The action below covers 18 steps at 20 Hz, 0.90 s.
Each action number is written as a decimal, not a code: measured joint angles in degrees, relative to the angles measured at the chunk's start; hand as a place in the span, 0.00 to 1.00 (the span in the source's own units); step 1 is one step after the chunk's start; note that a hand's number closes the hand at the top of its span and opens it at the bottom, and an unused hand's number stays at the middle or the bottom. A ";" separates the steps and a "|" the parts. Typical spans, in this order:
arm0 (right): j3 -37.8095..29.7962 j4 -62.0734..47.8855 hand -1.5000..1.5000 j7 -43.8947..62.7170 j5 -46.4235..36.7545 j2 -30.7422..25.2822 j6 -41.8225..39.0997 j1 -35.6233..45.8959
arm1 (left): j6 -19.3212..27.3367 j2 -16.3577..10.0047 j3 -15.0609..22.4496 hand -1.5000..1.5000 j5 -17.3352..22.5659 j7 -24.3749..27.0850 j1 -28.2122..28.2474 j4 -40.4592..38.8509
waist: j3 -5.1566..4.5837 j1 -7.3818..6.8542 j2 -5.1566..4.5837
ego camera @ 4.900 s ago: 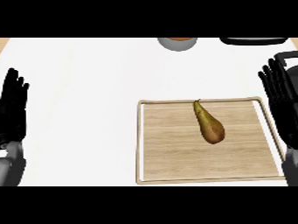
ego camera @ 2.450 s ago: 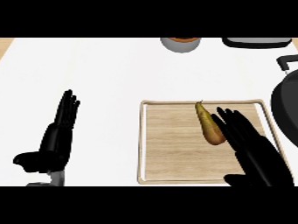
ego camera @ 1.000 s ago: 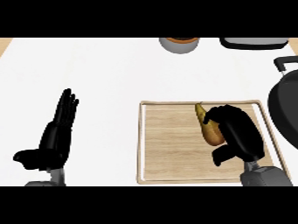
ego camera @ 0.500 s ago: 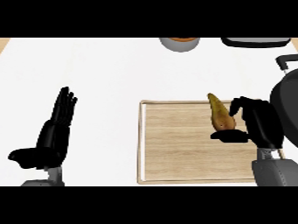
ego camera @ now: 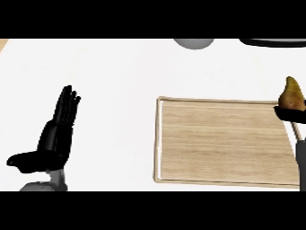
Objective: Pick the pear from the tray and place it in the pot
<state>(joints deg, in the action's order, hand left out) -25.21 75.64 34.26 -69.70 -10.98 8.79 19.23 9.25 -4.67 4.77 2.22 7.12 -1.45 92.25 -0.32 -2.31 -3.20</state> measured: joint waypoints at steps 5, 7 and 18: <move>-5.56 -5.76 1.00 15.07 -8.34 -7.08 0.52 9.19 | -1.12 0.30 1.97 0.50 -0.49 -0.11 -1.33 0.15 | 0.01 -3.95 -0.61; -6.37 -8.49 1.00 20.09 -12.54 -9.86 -0.03 12.67 | -1.34 0.75 2.89 0.50 -0.75 -0.24 -1.91 0.07 | 0.00 -5.35 -0.79; -9.75 -23.35 1.00 31.95 -32.18 -19.91 -5.01 27.71 | -1.73 2.02 5.34 0.50 -1.82 -1.15 -4.08 -1.31 | 0.21 -7.97 -0.61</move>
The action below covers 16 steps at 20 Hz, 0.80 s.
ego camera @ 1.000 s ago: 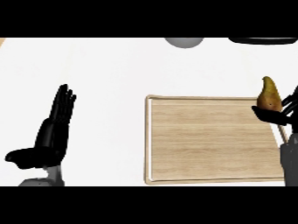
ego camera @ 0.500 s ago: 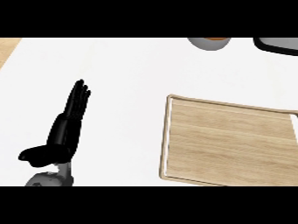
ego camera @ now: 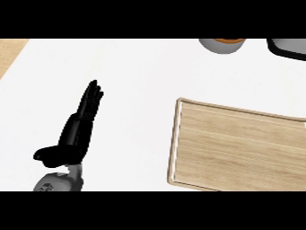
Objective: Pick the pear from the tray and place it in the pot
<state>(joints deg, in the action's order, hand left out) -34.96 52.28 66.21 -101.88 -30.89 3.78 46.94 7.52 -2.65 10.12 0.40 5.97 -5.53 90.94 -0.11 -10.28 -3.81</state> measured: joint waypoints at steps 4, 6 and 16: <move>-1.47 -4.35 1.00 2.35 -5.47 -0.96 -0.97 3.30 | 0.32 0.36 -0.03 0.50 -0.05 -0.06 0.08 -0.49 | 0.08 0.58 0.37; -2.33 -6.07 1.00 3.33 -7.72 -0.71 -1.11 4.51 | 0.66 0.60 -0.13 0.50 -0.10 -0.23 0.12 -0.71 | 0.12 1.29 0.67; -8.42 -10.96 1.00 4.89 -15.86 -0.05 -0.83 7.24 | 2.33 0.16 -2.65 0.50 -0.15 0.01 0.57 -1.56 | 0.20 5.05 1.95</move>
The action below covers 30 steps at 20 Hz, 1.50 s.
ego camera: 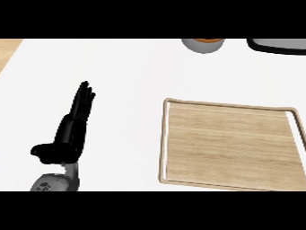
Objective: Pick the pear from the tray and place it in the pot
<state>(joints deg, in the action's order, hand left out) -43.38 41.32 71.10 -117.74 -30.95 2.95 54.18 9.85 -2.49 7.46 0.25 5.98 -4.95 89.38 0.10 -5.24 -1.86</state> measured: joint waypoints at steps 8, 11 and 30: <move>-7.02 0.47 1.00 -0.95 0.44 3.34 2.82 -2.60 | -0.40 -0.76 -1.97 0.50 1.20 1.55 2.20 -0.56 | 0.00 2.61 0.92; -10.39 0.32 1.00 -1.91 2.33 4.49 4.70 -4.25 | -0.27 -0.96 -2.35 0.50 1.20 1.68 2.80 -0.27 | 0.01 3.06 1.06; -25.81 10.37 0.00 -10.96 13.14 13.06 27.88 -11.01 | -0.80 -1.77 -3.34 0.50 1.61 1.05 3.69 0.52 | 0.03 4.09 1.49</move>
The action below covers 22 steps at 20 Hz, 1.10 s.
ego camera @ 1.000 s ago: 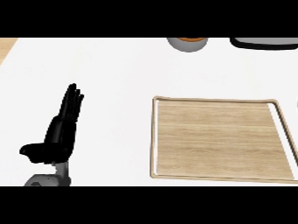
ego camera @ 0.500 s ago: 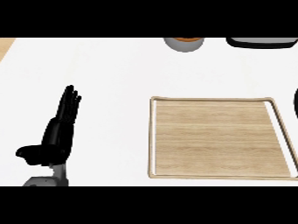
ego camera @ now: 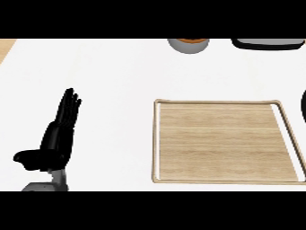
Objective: Pick the pear from the tray and place it in the pot
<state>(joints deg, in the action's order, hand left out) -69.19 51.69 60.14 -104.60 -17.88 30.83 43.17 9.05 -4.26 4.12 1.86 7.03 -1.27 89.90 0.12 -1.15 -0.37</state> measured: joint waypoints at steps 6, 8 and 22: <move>-0.11 9.26 0.00 -1.25 1.28 3.89 16.10 -1.31 | -0.07 0.10 -0.12 0.50 0.30 -0.38 -0.03 0.39 | -0.07 0.26 0.17; -0.50 12.23 0.00 -0.72 1.76 6.22 20.21 -2.15 | -0.09 -0.04 -0.15 0.50 0.20 -0.22 0.70 0.76 | -0.08 0.35 0.26; 8.18 31.40 0.00 3.06 3.44 17.53 30.60 -17.70 | -0.32 0.58 -0.63 0.50 -0.14 1.90 1.19 -1.43 | -0.17 0.76 0.52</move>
<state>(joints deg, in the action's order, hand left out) -61.01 83.09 63.20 -101.15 -0.35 61.43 25.46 8.73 -3.68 3.49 1.72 8.93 -0.08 88.47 -0.04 -0.38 0.15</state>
